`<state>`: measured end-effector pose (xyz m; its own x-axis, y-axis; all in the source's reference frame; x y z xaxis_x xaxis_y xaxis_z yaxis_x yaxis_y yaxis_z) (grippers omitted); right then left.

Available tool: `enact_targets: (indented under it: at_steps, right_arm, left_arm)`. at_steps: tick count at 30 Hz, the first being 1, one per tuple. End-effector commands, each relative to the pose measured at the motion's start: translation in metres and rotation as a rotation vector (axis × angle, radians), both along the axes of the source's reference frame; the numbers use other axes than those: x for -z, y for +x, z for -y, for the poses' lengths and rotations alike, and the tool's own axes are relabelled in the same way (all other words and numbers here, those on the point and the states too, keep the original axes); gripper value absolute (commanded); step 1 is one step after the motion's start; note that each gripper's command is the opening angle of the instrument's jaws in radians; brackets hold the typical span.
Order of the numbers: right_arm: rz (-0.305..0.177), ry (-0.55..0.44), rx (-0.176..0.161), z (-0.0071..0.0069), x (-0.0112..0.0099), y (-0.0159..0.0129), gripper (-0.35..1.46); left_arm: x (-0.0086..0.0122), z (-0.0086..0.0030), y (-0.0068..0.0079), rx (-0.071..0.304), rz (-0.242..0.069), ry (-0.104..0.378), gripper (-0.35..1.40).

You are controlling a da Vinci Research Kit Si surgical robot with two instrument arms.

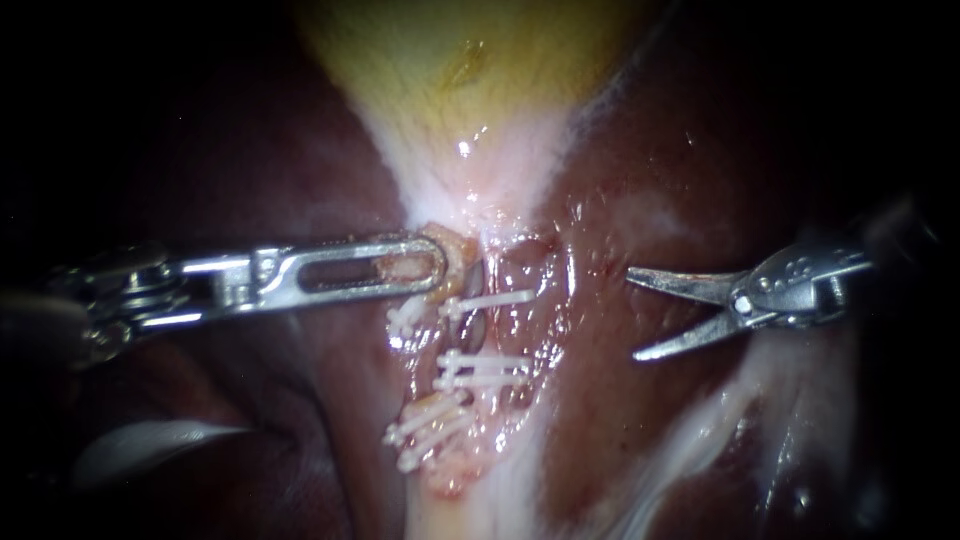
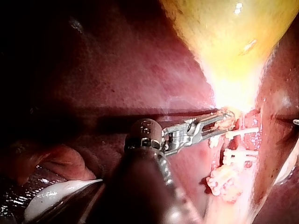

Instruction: Go to the cutting position right tube

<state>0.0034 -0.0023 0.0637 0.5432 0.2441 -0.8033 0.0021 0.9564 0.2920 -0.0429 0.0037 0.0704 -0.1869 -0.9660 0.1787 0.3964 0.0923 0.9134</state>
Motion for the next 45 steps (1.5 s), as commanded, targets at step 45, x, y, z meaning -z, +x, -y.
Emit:
enact_targets:
  at_steps: [45]
  right_arm:
    - [0.038, 0.458, -0.075, 0.0048, -0.0025, 0.0054, 1.45]
  left_arm:
    - [0.0087, -0.0036, 0.0054, 0.039, 0.032, -0.027, -0.35]
